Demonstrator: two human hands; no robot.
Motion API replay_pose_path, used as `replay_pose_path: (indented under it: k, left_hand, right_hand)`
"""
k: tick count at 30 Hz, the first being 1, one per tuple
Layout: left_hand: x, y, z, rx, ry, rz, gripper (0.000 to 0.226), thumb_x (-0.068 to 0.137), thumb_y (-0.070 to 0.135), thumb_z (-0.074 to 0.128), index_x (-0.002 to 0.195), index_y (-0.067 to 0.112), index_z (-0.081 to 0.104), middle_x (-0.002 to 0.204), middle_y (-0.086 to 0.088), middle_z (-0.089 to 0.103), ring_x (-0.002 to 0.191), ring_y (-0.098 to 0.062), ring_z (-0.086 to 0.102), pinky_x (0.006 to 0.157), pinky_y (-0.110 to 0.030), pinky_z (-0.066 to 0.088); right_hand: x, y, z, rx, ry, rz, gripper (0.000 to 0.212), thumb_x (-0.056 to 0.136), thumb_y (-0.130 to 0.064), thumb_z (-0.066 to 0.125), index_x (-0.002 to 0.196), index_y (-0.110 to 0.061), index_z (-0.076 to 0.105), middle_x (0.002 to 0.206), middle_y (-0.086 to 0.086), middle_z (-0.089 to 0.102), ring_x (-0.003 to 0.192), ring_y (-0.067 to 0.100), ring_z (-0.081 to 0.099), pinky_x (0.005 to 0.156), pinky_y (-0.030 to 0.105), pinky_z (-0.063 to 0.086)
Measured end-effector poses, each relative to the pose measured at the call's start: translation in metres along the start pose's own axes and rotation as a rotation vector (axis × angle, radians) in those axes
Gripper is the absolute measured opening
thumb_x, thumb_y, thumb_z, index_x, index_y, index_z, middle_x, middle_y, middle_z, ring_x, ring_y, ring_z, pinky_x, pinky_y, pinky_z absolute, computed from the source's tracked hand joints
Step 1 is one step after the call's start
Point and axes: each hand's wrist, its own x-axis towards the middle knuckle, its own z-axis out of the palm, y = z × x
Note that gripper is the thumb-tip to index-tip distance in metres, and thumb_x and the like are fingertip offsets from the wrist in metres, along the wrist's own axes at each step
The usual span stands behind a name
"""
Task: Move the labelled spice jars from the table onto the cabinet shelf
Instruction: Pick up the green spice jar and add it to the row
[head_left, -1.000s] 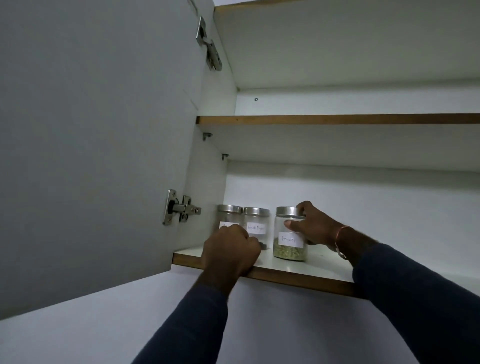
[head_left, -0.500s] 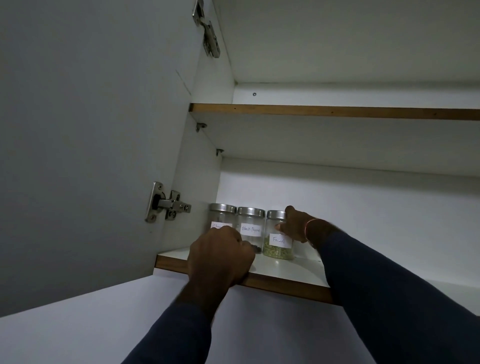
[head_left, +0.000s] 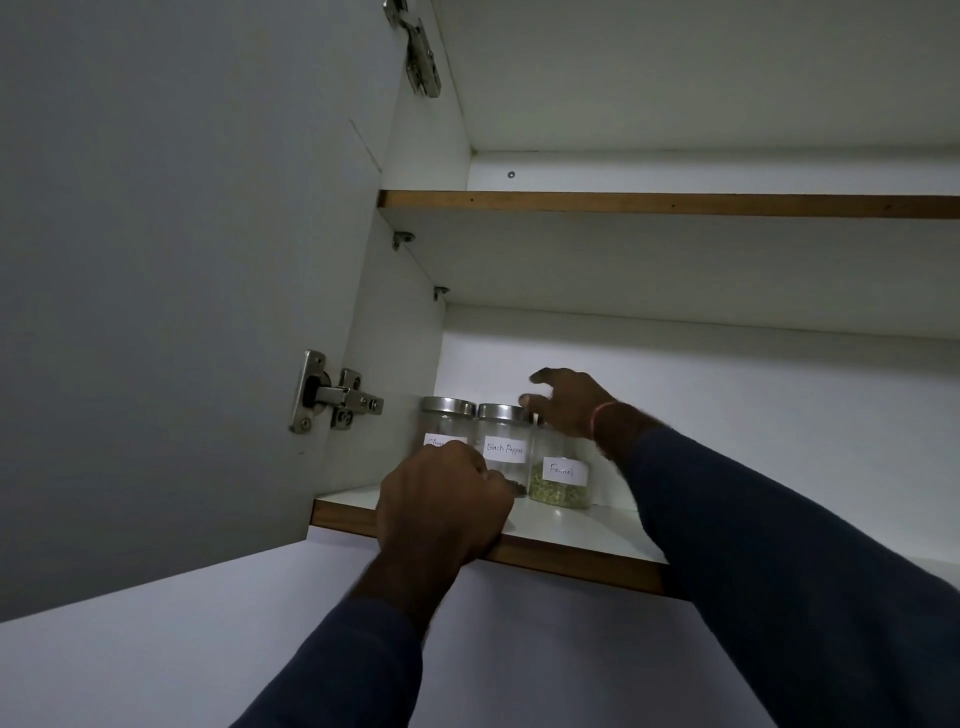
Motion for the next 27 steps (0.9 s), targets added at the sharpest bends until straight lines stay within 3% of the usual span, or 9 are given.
replay_pose_path:
  k: [4,6,17,19,23,27]
  left_hand:
    - [-0.001,-0.001,-0.001,-0.014,0.002,0.017,0.026,0.082,0.032,0.048,0.065,0.016,0.061,0.057,0.006,0.050,0.058,-0.013,0.050,0.053,-0.023,0.036]
    - [-0.001,-0.001,0.000,-0.028,0.004,0.018,0.028,0.078,0.034,0.046,0.063,0.015,0.059,0.058,0.005,0.053,0.059,-0.015,0.053,0.056,-0.025,0.043]
    - [0.000,-0.004,0.006,-0.001,0.051,0.040,0.037,0.069,0.039,0.032,0.065,0.015,0.060,0.059,0.003,0.052,0.060,-0.018,0.052,0.056,-0.025,0.036]
    - [0.000,-0.004,0.005,0.001,0.048,0.035,0.034,0.069,0.039,0.033,0.062,0.015,0.057,0.058,0.003,0.052,0.060,-0.018,0.052,0.056,-0.025,0.036]
    - [-0.001,-0.003,0.003,-0.015,0.005,0.035,0.029,0.077,0.035,0.044,0.065,0.015,0.060,0.059,0.003,0.055,0.059,-0.016,0.053,0.057,-0.024,0.038]
    - [-0.002,0.000,-0.002,0.000,0.011,0.025,0.026,0.079,0.030,0.050,0.060,0.015,0.057,0.054,0.004,0.050,0.052,-0.009,0.044,0.049,-0.021,0.028]
  right_hand:
    - [0.007,-0.015,0.018,-0.166,-0.093,-0.037,0.045,0.097,-0.045,0.046,0.136,-0.023,0.052,0.144,0.002,0.049,0.131,0.027,0.045,0.109,0.048,0.035]
    - [0.009,-0.016,0.025,-0.194,-0.099,-0.055,0.040,0.098,-0.039,0.046,0.131,-0.021,0.057,0.139,0.004,0.053,0.127,0.028,0.049,0.106,0.049,0.038]
    - [0.014,-0.016,0.033,-0.091,-0.001,-0.014,0.028,0.090,-0.036,0.054,0.105,-0.022,0.073,0.114,0.005,0.070,0.111,0.029,0.059,0.098,0.043,0.047]
    - [0.013,-0.017,0.033,-0.095,-0.010,-0.003,0.031,0.091,-0.039,0.054,0.111,-0.023,0.071,0.119,0.005,0.068,0.116,0.029,0.057,0.099,0.044,0.045]
    - [0.008,-0.016,0.027,-0.119,0.056,0.092,0.058,0.092,-0.054,0.047,0.141,-0.024,0.044,0.141,0.007,0.050,0.133,0.031,0.038,0.106,0.050,0.033]
    - [0.002,0.009,0.015,-0.128,0.133,0.318,0.057,0.087,-0.058,0.047,0.124,-0.015,0.054,0.128,0.013,0.053,0.119,0.034,0.045,0.094,0.048,0.039]
